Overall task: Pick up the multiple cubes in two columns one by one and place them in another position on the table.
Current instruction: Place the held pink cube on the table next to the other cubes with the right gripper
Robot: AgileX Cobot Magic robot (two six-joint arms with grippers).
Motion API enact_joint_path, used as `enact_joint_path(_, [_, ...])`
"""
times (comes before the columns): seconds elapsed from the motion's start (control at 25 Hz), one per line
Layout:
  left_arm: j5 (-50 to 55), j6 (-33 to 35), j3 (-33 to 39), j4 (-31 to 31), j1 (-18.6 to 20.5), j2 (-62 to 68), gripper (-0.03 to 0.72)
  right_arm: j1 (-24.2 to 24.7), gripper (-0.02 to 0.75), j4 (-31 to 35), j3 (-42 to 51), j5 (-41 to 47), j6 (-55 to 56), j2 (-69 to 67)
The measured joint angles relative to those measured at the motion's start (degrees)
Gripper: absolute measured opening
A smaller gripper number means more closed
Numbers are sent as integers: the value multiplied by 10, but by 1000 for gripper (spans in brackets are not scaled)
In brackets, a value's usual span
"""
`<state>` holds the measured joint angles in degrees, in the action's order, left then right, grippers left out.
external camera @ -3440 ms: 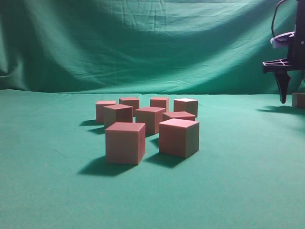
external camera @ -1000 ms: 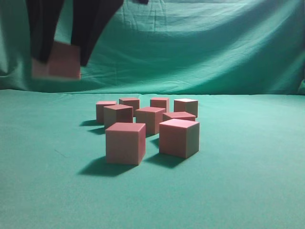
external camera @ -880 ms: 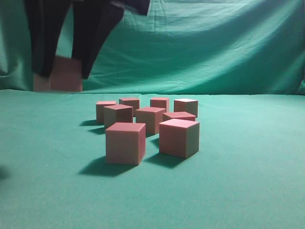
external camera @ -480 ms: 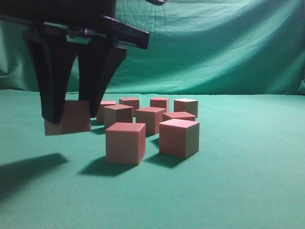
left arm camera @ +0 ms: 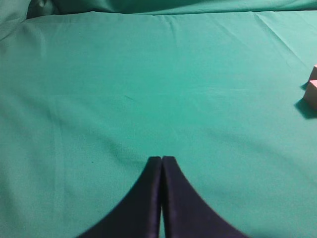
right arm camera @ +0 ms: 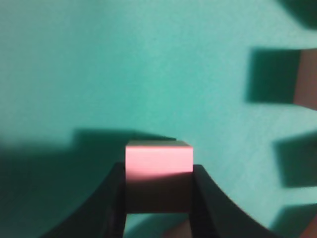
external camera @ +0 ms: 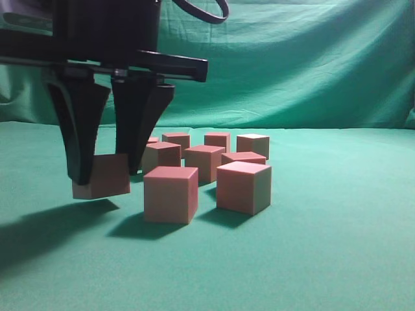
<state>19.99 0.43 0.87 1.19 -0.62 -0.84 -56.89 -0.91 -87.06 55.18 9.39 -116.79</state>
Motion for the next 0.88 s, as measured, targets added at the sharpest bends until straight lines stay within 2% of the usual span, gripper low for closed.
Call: enact_joint_path(0.88, [0, 0, 0, 0, 0, 0, 0, 0, 257, -4, 0, 0, 22, -6])
